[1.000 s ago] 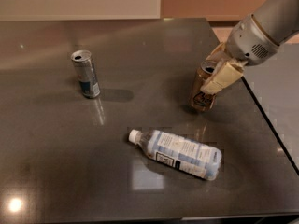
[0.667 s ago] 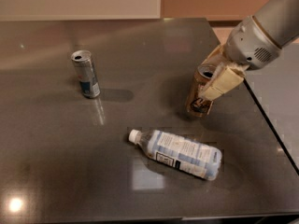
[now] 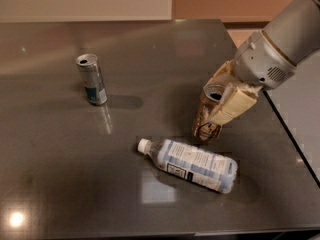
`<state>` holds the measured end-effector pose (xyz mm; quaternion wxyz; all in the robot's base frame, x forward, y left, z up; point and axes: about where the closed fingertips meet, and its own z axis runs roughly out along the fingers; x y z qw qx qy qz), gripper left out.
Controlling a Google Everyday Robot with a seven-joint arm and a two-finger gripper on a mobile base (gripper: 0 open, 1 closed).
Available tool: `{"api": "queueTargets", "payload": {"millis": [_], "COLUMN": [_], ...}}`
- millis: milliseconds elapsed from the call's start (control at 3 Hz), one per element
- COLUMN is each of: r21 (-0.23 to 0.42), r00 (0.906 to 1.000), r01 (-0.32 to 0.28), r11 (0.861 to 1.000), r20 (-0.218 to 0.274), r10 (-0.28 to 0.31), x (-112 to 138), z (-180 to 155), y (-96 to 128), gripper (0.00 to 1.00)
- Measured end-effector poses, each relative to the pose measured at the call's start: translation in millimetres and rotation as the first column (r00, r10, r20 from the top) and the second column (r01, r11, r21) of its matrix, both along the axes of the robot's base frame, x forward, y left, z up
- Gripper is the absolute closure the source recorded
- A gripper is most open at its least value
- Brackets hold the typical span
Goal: Move orange can near blue plastic bottle
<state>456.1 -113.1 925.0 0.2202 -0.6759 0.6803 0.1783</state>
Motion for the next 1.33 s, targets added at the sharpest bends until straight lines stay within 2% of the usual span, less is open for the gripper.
{"api": "queueTargets", "payload": {"millis": [333,1333], "r21": [-0.02,-0.032], "r00": [0.9997,0.9986], "r01": [-0.022,-0.053], "r11": [1.0,0.998], "r20": [-0.006,-0.008], "r10": [0.022,0.053], "x": [-10,-22], "z": [-8,-14], "y": [5,14], "gripper": [0.85,0.15]}}
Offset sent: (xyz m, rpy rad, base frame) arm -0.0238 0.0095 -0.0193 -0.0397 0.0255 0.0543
